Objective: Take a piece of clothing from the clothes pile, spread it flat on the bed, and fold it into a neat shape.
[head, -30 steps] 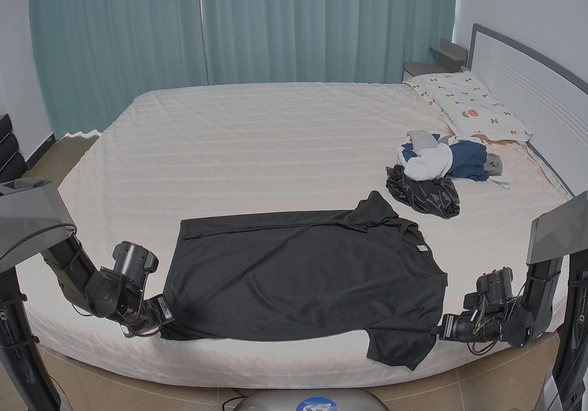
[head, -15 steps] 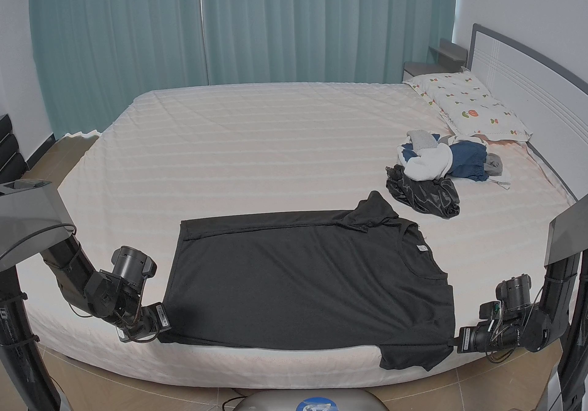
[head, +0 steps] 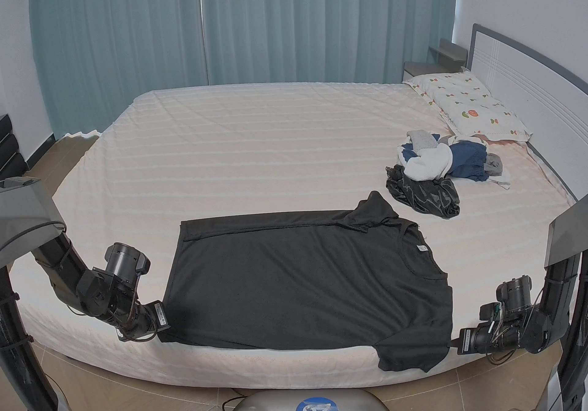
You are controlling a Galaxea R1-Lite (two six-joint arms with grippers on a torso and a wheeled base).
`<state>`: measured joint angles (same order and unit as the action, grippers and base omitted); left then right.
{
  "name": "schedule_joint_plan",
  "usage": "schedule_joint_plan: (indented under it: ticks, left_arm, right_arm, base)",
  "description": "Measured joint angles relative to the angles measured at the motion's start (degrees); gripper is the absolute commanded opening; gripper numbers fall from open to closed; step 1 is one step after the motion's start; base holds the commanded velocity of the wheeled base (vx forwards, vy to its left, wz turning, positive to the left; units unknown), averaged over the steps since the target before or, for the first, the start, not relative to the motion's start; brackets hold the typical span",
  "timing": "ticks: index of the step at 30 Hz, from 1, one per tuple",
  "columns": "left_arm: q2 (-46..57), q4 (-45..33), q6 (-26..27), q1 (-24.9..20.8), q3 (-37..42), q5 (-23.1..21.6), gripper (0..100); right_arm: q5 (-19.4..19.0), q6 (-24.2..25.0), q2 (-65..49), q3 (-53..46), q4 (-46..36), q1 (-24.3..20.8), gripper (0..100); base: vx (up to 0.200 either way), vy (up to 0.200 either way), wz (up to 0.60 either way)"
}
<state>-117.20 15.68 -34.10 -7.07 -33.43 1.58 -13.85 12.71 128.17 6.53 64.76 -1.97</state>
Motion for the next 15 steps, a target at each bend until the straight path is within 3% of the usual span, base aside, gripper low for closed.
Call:
schedule_joint_plan:
  ticks: [8, 15]
  left_arm:
    - [0.6, -0.2, 0.8, 0.8, 0.2, -0.3, 0]
    - [1.2, -1.3, 0.9, 1.0, 0.2, -0.7, 0]
  right_arm:
    - [-0.7, 1.5, -0.3, 0.6, 4.3, 0.2, 100]
    - [-0.6, 10.4, -2.3, 1.8, 10.3, 0.4, 100]
  base:
    - [0.000, 0.000, 0.00]
    - [0.000, 0.000, 0.00]
